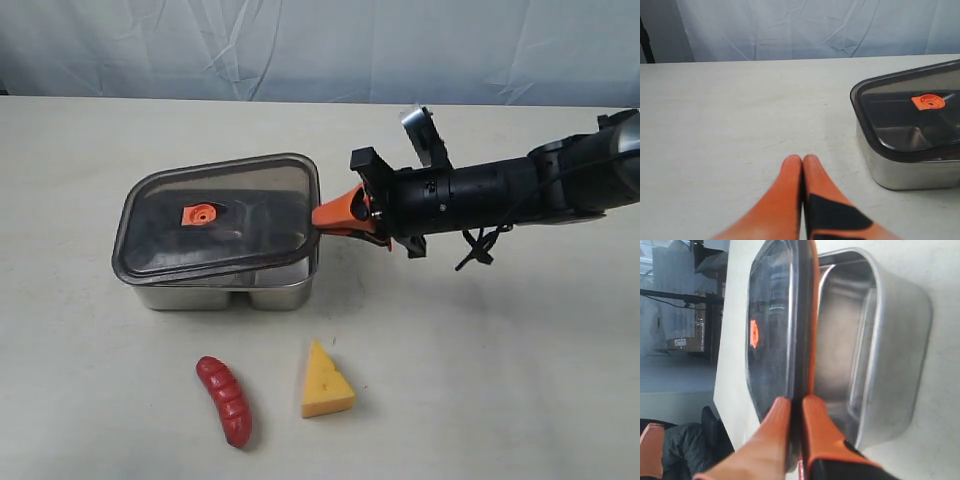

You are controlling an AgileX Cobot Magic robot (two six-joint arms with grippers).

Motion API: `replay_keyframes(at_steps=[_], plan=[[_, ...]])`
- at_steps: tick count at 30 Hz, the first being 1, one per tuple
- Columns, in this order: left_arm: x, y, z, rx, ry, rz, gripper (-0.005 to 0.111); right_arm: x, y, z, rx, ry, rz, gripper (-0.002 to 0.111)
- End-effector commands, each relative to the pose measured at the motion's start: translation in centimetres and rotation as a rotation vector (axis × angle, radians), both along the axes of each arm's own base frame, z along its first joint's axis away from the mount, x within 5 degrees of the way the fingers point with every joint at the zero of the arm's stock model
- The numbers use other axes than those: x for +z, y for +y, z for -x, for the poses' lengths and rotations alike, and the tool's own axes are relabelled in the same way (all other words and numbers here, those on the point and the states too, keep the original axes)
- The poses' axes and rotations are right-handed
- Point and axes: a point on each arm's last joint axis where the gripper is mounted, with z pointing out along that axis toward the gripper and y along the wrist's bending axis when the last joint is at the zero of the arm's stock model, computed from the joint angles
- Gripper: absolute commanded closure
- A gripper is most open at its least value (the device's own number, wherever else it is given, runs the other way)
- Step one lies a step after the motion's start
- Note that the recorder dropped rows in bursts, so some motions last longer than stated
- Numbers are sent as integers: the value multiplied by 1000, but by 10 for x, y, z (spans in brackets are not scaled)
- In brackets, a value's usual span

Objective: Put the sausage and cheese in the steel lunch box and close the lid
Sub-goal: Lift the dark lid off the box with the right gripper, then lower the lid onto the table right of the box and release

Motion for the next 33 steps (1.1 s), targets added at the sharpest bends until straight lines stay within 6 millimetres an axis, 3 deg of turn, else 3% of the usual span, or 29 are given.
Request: replay_keyframes(at_steps=[1, 6, 12, 17, 21, 25, 33], plan=[[0, 0, 0, 6, -12, 1, 107, 29, 1, 5, 54, -69, -67, 108], [0, 0, 0, 6, -12, 1, 107, 59, 0, 12, 82, -136, -128, 108], [0, 0, 0, 6, -12, 1, 107, 110, -9, 25, 69, -313, -135, 108], [0, 0, 0, 6, -12, 1, 107, 178, -33, 60, 57, -650, 6, 108], [0, 0, 0, 6, -12, 0, 107, 216, -60, 94, 33, -878, 182, 108], [0, 0, 0, 6, -12, 0, 107, 208, -77, 112, 103, -793, 404, 108], [0, 0, 0, 6, -12, 0, 107, 140, -89, 117, 136, -580, 580, 108]])
